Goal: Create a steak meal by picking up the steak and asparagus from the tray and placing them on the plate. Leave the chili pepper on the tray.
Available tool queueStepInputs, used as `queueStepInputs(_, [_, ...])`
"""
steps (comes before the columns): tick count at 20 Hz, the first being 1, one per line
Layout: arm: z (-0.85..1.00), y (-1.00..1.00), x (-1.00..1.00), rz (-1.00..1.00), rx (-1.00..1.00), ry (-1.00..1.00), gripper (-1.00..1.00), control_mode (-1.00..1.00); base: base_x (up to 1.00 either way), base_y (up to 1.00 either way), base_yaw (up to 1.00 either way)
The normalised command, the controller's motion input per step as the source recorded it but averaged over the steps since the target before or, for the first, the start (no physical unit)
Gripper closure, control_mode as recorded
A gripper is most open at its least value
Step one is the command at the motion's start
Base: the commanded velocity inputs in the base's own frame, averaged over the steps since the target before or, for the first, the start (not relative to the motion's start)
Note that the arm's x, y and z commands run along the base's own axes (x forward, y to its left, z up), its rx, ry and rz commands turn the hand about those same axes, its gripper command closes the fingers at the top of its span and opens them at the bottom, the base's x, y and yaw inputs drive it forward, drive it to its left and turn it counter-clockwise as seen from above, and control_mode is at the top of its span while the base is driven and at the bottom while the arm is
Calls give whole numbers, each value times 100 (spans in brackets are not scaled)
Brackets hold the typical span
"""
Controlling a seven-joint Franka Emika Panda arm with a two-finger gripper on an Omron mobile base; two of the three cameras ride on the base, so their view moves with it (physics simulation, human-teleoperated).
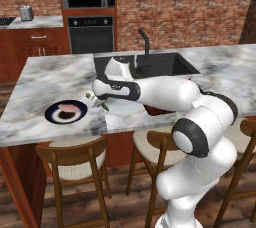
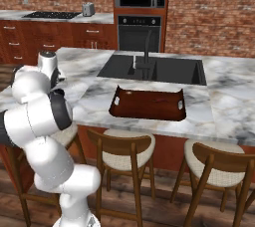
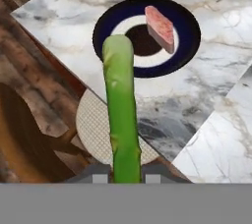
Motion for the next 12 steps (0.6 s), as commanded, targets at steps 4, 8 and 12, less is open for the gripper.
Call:
queueStepInputs(4, [-3,84,34,2,-17,5,100,-100,0,0,0])
queueStepInputs(8, [-21,66,30,5,-14,0,100,-100,0,0,0])
queueStepInputs(12, [-32,52,33,6,-12,0,100,-100,0,0,0])
